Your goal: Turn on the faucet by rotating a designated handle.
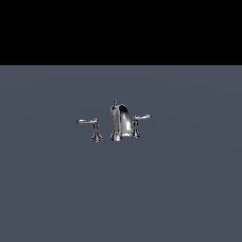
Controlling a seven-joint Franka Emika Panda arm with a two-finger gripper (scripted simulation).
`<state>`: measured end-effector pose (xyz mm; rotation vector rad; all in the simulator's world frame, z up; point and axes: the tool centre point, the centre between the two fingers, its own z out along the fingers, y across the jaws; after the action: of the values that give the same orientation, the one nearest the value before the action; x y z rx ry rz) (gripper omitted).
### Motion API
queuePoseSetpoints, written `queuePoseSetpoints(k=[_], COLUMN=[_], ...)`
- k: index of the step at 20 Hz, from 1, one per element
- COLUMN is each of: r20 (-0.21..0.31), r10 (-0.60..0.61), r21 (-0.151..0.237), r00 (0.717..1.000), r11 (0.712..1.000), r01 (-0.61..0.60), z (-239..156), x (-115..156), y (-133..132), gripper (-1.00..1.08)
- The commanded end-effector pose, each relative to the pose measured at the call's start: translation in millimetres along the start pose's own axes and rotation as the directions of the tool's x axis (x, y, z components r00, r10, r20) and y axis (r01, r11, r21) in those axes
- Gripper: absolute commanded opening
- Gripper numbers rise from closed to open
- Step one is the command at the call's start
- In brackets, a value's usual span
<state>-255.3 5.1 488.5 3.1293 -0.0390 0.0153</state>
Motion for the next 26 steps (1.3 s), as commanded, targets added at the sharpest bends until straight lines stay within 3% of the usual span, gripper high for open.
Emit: queuePoseSetpoints(k=[1, 16, 26], r20=[0.0, 0.002, 0.005], r10=[0.0, 0.116, 0.306], r21=[0.0, 0.0, 0.002], r00=[1.0, 0.993, 0.952], r11=[1.0, 0.993, 0.952], r01=[0.0, -0.116, -0.306], z=[0, 33, 88], x=[0, 11, 37], y=[0, -27, -69], gripper=[-1.0, -1.0, -1.0])
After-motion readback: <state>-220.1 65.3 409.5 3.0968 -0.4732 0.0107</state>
